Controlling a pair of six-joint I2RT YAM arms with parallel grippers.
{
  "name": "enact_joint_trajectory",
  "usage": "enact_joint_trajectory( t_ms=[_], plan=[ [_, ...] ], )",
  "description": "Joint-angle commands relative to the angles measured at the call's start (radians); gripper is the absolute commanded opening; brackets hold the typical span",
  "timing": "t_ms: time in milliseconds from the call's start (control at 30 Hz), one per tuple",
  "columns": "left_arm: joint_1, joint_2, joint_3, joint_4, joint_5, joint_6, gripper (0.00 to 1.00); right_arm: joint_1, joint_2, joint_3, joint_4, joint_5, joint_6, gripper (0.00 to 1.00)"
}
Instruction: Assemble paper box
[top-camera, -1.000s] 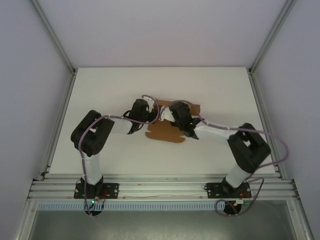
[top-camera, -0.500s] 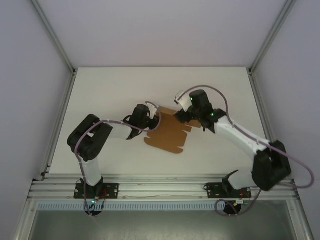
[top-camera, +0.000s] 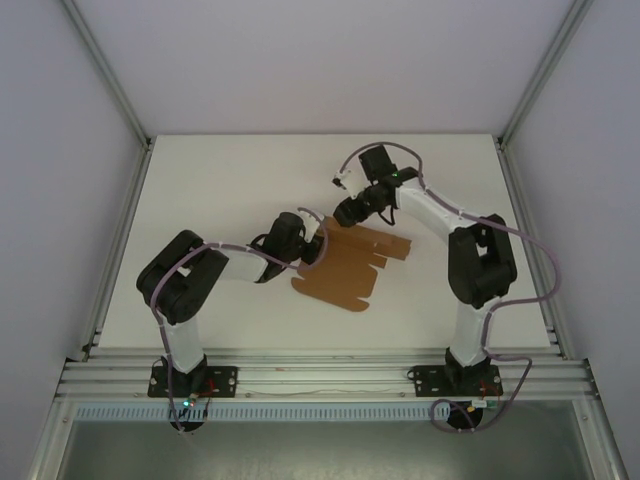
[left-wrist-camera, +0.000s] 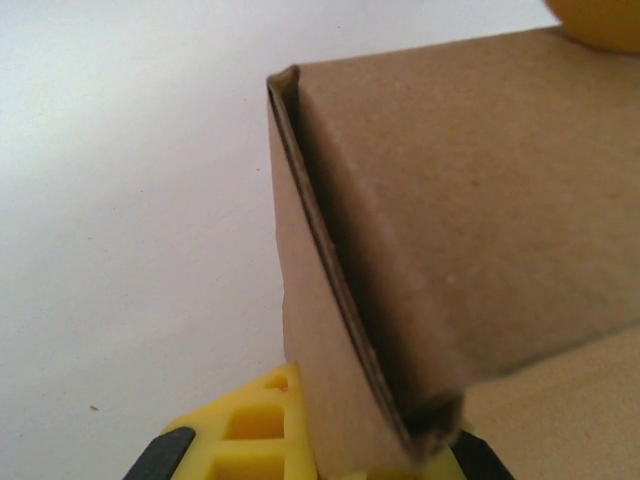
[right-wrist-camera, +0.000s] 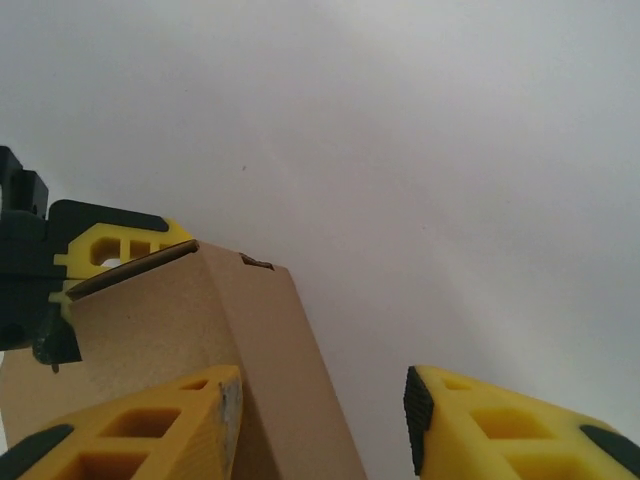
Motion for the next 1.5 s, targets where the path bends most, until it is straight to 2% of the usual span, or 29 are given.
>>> enact_joint_trajectory(
  t_ms=[0,133,167,200,267,367,467,633,667,700,767,867,967,1100,1200,1400,1433,1467],
  plan=[
    [-0.01,-0.014,-0.021,-0.008,-0.017,0.003,0.0,0.008,0.074,0.017,-0.125,-0.055,-0.017,0.44],
    [-0.011,-0.013,-0.027,0.045,-0.037,-0.036,0.0,0.009,0.1,0.017,-0.16,-0.077,-0.013,0.41],
    [-0.011,-0.013,-0.025,0.059,-0.032,-0.044,0.02,0.008,0.105,0.017,-0.174,-0.081,-0.02,0.4],
    [-0.011,-0.011,-0.022,0.07,-0.025,-0.053,0.09,0.008,0.112,0.016,-0.186,-0.084,-0.027,0.4],
    [-0.011,-0.01,-0.009,0.082,-0.021,-0.065,0.11,0.008,0.122,0.012,-0.199,-0.085,-0.032,0.4],
    [-0.01,-0.002,0.014,0.112,-0.027,-0.081,0.26,0.008,0.13,0.002,-0.2,-0.073,-0.032,0.4],
    [-0.009,0.011,0.043,0.128,-0.027,-0.08,0.32,0.008,0.145,0.016,-0.215,-0.066,-0.029,0.4],
    [-0.009,0.044,0.101,0.122,-0.038,-0.085,0.31,0.003,0.176,0.054,-0.248,-0.067,-0.018,0.39],
    [-0.01,0.051,0.109,0.128,-0.034,-0.085,0.28,0.001,0.182,0.06,-0.25,-0.07,-0.018,0.39],
    [-0.009,0.058,0.117,0.132,-0.033,-0.086,0.23,-0.002,0.188,0.066,-0.26,-0.073,-0.017,0.39],
    [-0.01,0.064,0.137,0.114,-0.032,-0.075,0.0,-0.008,0.194,0.079,-0.275,-0.082,-0.014,0.38],
    [-0.009,0.101,0.16,0.082,-0.103,-0.091,0.0,-0.017,0.197,0.085,-0.285,-0.114,-0.006,0.37],
    [-0.012,0.107,0.126,0.128,-0.179,-0.119,0.0,-0.019,0.196,0.076,-0.273,-0.146,0.034,0.36],
    [-0.027,0.117,0.125,0.092,-0.383,-0.168,0.0,-0.017,0.188,0.025,-0.2,-0.182,0.156,0.33],
    [-0.038,0.131,0.111,0.123,-0.473,-0.135,0.0,-0.018,0.171,-0.026,-0.13,-0.196,0.235,0.32],
    [-0.043,0.123,0.11,0.071,-0.446,-0.161,0.0,-0.018,0.15,-0.064,-0.086,-0.173,0.304,0.32],
    [-0.043,0.119,0.105,0.069,-0.437,-0.156,0.06,-0.017,0.146,-0.067,-0.085,-0.169,0.303,0.31],
    [-0.043,0.114,0.09,0.087,-0.419,-0.149,0.17,-0.017,0.144,-0.069,-0.085,-0.162,0.301,0.32]
  ],
)
